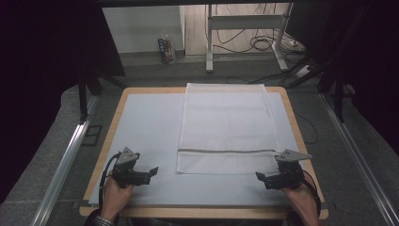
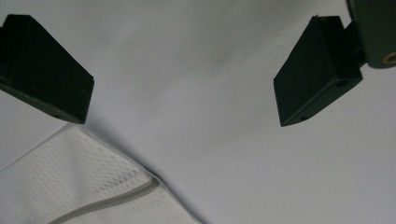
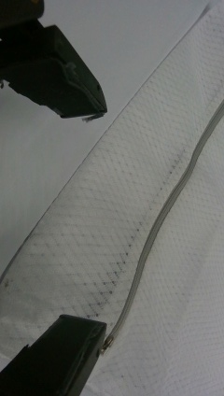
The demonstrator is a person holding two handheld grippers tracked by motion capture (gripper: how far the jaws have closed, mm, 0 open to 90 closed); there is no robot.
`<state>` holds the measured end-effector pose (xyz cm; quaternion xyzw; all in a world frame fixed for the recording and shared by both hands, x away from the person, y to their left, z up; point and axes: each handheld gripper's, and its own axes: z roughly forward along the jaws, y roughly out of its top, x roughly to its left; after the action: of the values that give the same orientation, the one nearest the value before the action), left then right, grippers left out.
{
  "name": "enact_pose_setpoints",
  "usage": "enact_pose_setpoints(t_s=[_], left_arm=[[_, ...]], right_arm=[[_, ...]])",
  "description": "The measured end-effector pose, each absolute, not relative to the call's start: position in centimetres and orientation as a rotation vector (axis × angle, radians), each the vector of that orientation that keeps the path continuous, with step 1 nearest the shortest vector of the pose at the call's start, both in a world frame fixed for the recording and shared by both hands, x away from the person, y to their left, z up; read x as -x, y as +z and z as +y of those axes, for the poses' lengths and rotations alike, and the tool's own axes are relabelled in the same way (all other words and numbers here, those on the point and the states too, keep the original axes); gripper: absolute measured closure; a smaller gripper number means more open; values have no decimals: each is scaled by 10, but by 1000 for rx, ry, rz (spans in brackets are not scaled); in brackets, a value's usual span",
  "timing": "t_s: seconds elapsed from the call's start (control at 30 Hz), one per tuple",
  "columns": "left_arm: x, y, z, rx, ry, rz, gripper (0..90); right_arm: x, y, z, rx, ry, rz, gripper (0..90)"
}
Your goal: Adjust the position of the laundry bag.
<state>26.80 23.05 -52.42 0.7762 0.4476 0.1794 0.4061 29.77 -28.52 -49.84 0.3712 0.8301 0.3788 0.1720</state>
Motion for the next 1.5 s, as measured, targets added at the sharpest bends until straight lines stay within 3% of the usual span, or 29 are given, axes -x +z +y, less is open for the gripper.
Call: enact_pose_setpoints(t_s=[0.6,1.5], left_arm=[[-273,-528,223,-2032,395,1150,48],[-295,-521,206,-2055,416,1114,59]], right_arm=[[-300,-501,-282,-1072,1064,2388,0],[-311,-496,-282,-1065,1054,2339,27]])
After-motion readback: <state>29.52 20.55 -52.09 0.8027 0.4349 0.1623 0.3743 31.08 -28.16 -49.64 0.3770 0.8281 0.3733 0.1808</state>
